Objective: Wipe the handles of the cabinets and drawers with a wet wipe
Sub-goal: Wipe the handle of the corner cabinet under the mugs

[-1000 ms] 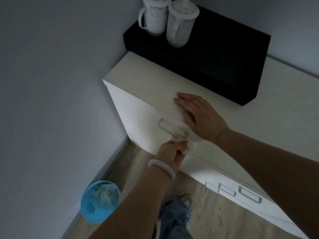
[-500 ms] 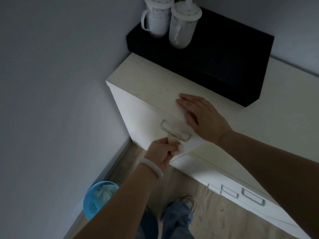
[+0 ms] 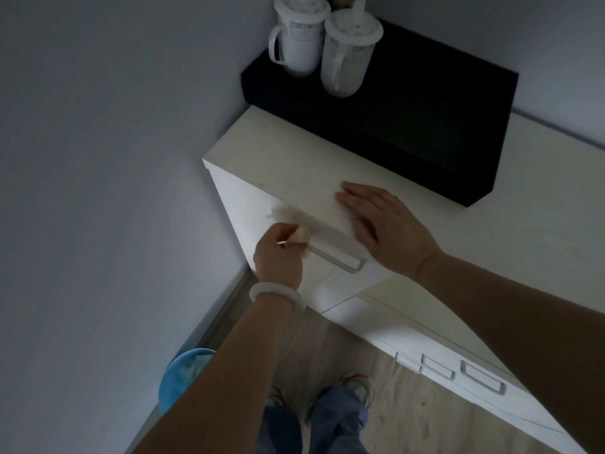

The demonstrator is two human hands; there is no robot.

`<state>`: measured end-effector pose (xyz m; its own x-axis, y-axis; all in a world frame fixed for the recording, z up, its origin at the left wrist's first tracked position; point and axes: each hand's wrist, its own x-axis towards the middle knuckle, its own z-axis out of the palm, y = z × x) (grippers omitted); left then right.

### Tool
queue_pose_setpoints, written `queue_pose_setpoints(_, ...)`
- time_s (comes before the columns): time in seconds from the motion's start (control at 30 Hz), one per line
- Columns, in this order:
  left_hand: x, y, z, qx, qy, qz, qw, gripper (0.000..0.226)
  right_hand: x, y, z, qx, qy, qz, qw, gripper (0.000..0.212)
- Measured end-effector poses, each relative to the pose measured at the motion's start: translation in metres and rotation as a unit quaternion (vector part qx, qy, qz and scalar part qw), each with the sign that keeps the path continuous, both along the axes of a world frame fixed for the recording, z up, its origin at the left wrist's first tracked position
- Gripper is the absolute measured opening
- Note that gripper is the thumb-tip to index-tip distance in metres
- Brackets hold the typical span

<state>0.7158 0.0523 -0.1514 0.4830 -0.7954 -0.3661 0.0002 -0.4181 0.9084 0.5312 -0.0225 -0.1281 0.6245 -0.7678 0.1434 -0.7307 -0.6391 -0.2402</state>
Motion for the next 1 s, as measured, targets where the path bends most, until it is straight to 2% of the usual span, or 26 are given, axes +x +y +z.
queue_pose_setpoints(0.1, -0.006, 0.001, 0.001, 0.008, -0.008, -0.027, 1.000, 0.011, 0.001, 0.000, 0.001, 0.001, 0.000, -0.002, 1.000, 0.048)
queue_pose_setpoints(0.23, 0.007, -0.001, 0.005, 0.028, 0.108, 0.003, 0.994, 0.038, 0.001, 0.001, 0.003, 0.000, -0.002, 0.000, 1.000, 0.048)
queue_pose_setpoints(0.4, 0.012, -0.012, 0.015, 0.065, 0.209, 0.018, 0.976, 0.020, 0.001, 0.001, 0.004, 0.003, -0.001, -0.001, 1.000, 0.048)
queue_pose_setpoints(0.47, 0.012, -0.012, 0.015, 0.075, 0.239, 0.030, 0.968, 0.024, 0.001, 0.002, 0.004, 0.007, 0.001, -0.002, 1.000, 0.049)
queue_pose_setpoints(0.53, 0.011, -0.010, 0.010, 0.073, 0.184, -0.014, 0.980, 0.031, 0.002, 0.002, 0.004, 0.009, 0.001, -0.003, 1.000, 0.049)
queue_pose_setpoints(0.6, 0.007, -0.007, 0.007, 0.056, 0.106, -0.053, 0.991, 0.025, 0.002, 0.002, 0.004, 0.006, 0.003, -0.004, 1.000, 0.049)
queue_pose_setpoints(0.7, 0.000, -0.006, 0.003, 0.043, 0.034, -0.033, 0.998, 0.017, 0.002, 0.002, 0.005, 0.003, 0.008, -0.005, 1.000, 0.049)
queue_pose_setpoints(0.87, -0.014, -0.002, -0.001, 0.083, 0.082, 0.041, 0.992, 0.007, 0.001, 0.002, 0.003, 0.003, 0.017, -0.007, 1.000, 0.049)
queue_pose_setpoints(1.0, -0.005, -0.005, 0.000, 0.092, 0.131, 0.028, 0.987, 0.011, 0.001, 0.001, 0.004, 0.001, 0.021, -0.005, 1.000, 0.049)
